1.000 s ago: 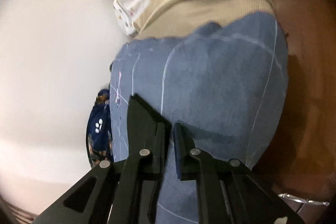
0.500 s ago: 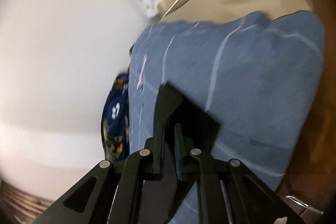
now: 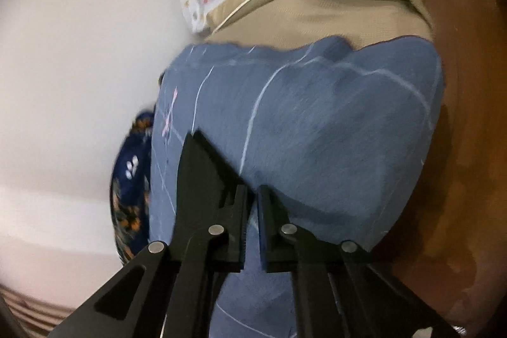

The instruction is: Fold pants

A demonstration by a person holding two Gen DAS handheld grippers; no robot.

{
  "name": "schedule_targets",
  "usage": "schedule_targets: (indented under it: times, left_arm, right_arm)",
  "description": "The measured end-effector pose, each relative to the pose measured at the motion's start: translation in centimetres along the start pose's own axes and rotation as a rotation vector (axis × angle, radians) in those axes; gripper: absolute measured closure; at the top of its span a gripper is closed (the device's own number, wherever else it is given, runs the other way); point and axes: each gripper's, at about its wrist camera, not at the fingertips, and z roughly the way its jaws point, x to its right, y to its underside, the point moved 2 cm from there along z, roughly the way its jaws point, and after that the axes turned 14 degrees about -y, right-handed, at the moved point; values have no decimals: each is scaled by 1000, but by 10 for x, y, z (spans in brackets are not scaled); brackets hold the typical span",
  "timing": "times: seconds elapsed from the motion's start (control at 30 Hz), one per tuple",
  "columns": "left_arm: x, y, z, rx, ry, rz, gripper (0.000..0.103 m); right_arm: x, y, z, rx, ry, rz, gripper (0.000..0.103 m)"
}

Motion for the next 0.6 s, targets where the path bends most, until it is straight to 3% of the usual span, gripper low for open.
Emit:
schedule_targets:
  times: [0.07, 0.13, 0.43, 0.5, 0.6]
  left_arm:
    - [1, 0, 0, 0, -3, 0, 40]
    - [1, 0, 0, 0, -1, 0, 39]
    - [1, 0, 0, 0, -1, 0, 39]
    - [1, 0, 0, -1, -2, 1, 39]
    - [2, 0, 0, -1, -1, -1, 39]
  right_arm:
    - [-5, 0, 4, -8, 32, -31, 96]
    - [-7, -1, 5, -11, 23, -36, 92]
    - [1, -8, 9, -17, -20, 36, 91]
    - [3, -9, 10, -14, -3, 46, 101]
    - [-6, -8, 11, -11, 70, -23, 101]
